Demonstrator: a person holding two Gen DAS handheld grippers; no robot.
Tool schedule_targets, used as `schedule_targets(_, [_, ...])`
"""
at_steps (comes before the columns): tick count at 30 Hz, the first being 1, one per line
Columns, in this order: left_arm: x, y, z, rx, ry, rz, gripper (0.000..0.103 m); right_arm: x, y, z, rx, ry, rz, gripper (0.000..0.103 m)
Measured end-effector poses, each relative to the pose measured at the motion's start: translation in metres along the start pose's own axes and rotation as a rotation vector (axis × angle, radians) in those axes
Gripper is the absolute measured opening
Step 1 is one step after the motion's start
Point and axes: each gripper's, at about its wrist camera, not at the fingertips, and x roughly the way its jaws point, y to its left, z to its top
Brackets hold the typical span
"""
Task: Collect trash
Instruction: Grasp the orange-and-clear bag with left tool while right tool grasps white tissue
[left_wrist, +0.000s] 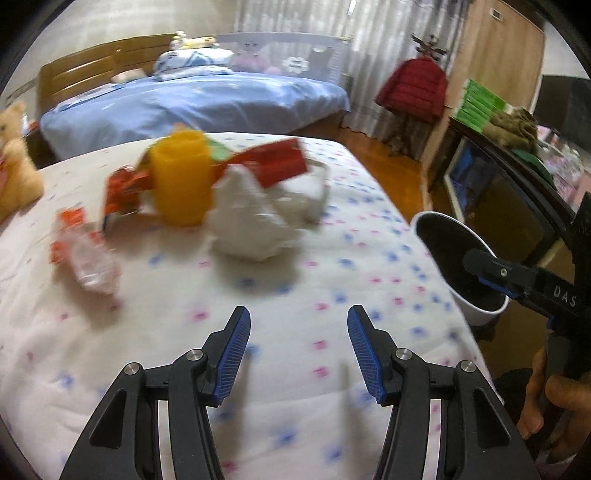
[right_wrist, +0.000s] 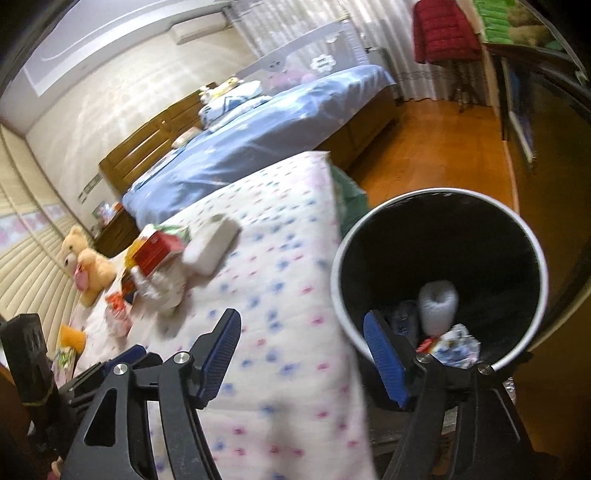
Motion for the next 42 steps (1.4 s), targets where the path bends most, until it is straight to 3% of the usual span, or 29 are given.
schedule_targets(7, [-0.028,0.043,-0.007,-0.067,-0.032,0.071,0.056,0.014,0.035,-0.008,-0.048,0.02,0.041,0.081])
schedule_targets(18, [-0.048,0.096,-0.002,-0.173,-0.058,0.138,0.063,0.037,0.083,-0.017,-0.135,0.048,0.092,0.081])
schedule_targets(40, [0.005,0.135,0.034,-0.224,-0.012,0.152,0.063,0.102,0.138,0.0,-0.212,0.11,0.14,0.079])
schedule_targets(41, [0.007,0.134,0.034,-0.22,-0.009,0.15,0.062,0.103,0.139,0.001,-0.213,0.108,0.139,0.077])
schedule_targets(42, [0.01,0.133,0.034,-0.211,-0.006,0.147,0.053,0.104,0.141,0.001,-0.218,0.107,0.135,0.072])
